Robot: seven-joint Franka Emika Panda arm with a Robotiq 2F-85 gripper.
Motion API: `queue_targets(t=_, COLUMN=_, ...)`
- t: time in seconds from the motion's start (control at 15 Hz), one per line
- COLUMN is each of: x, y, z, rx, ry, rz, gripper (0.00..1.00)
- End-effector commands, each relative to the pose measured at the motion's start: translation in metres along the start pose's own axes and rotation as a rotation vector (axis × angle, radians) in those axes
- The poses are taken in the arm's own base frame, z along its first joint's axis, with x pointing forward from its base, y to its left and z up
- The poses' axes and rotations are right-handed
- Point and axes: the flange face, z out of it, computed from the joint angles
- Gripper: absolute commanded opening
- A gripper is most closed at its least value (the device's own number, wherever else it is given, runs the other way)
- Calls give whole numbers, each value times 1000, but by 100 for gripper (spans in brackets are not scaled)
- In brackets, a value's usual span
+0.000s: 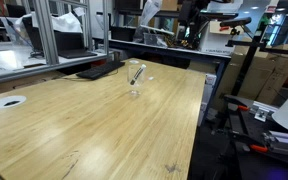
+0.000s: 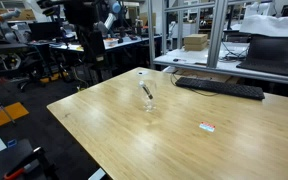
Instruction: Remove the marker from the cup and put it on the table
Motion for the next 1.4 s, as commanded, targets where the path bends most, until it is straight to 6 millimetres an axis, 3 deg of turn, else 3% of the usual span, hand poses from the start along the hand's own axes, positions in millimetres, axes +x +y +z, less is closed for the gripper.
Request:
queue_targets(t=0.0, x=1, y=0, z=-2, rx=0, ry=2, rz=0, gripper=100)
queue_targets(t=0.8, x=1, y=0, z=-3, rx=1, ry=5, rz=-1, gripper=100)
queue_targets(t=0.93, x=17, y=-9, z=2, rx=-22, ry=-50, rz=-36, gripper=100)
queue_targets(t=1.33, x=118, y=-48, z=7, rx=-10, ry=-153, rz=-126, gripper=100)
